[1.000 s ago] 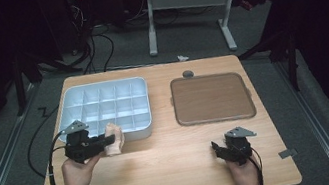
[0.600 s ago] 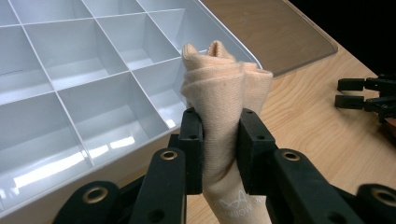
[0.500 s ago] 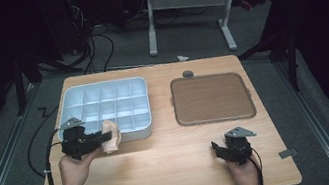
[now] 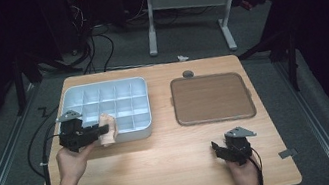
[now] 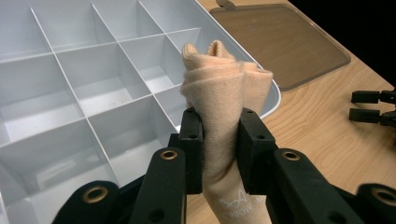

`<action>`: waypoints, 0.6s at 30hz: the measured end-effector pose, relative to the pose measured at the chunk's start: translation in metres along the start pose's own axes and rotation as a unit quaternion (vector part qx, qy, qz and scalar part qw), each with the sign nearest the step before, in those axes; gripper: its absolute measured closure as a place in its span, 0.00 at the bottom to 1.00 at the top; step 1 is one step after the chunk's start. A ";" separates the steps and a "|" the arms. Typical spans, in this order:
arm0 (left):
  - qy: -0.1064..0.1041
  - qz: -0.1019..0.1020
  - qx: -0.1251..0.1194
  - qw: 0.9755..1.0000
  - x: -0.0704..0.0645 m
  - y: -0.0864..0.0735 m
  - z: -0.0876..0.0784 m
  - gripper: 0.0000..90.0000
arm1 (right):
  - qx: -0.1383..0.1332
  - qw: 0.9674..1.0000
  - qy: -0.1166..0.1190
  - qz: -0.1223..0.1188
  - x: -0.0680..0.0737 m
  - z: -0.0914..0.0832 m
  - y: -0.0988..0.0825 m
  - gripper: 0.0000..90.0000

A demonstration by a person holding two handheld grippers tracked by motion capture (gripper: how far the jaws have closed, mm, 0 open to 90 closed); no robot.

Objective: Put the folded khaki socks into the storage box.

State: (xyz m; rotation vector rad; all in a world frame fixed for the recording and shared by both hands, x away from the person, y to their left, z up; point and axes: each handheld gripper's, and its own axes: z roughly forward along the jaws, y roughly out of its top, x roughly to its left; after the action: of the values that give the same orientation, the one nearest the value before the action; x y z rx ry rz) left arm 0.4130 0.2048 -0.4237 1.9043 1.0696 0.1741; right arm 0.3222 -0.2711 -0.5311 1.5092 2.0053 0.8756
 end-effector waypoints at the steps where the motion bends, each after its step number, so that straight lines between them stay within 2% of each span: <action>1: -0.003 -0.002 0.000 1.000 0.001 0.001 0.001 0.83 | 0.000 1.000 0.000 -0.001 0.000 0.000 0.000 0.42; 9: 0.000 0.007 0.011 1.000 0.002 0.012 0.005 0.83 | 0.000 1.000 0.000 0.000 0.000 0.000 0.000 0.42; 12: -0.005 0.000 0.014 1.000 0.006 0.016 0.006 0.83 | 0.000 1.000 0.000 -0.001 0.000 0.000 0.000 0.42; 14: 0.000 0.006 0.020 1.000 0.007 0.019 0.007 0.83 | 0.000 1.000 -0.001 0.000 0.001 0.000 0.000 0.42; 17: -0.007 0.003 0.020 1.000 0.009 0.022 0.009 0.83 | 0.001 1.000 -0.002 -0.002 0.001 0.000 0.000 0.42; 18: 0.000 0.008 0.025 1.000 0.009 0.024 0.011 0.83 | 0.001 1.000 -0.003 -0.002 0.001 0.000 0.000 0.42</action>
State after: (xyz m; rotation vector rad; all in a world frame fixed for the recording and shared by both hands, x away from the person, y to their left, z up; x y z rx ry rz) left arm 0.4383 0.1993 -0.4143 1.9572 1.0680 0.1586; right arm 0.3221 -0.2700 -0.5311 1.5062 2.0062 0.8670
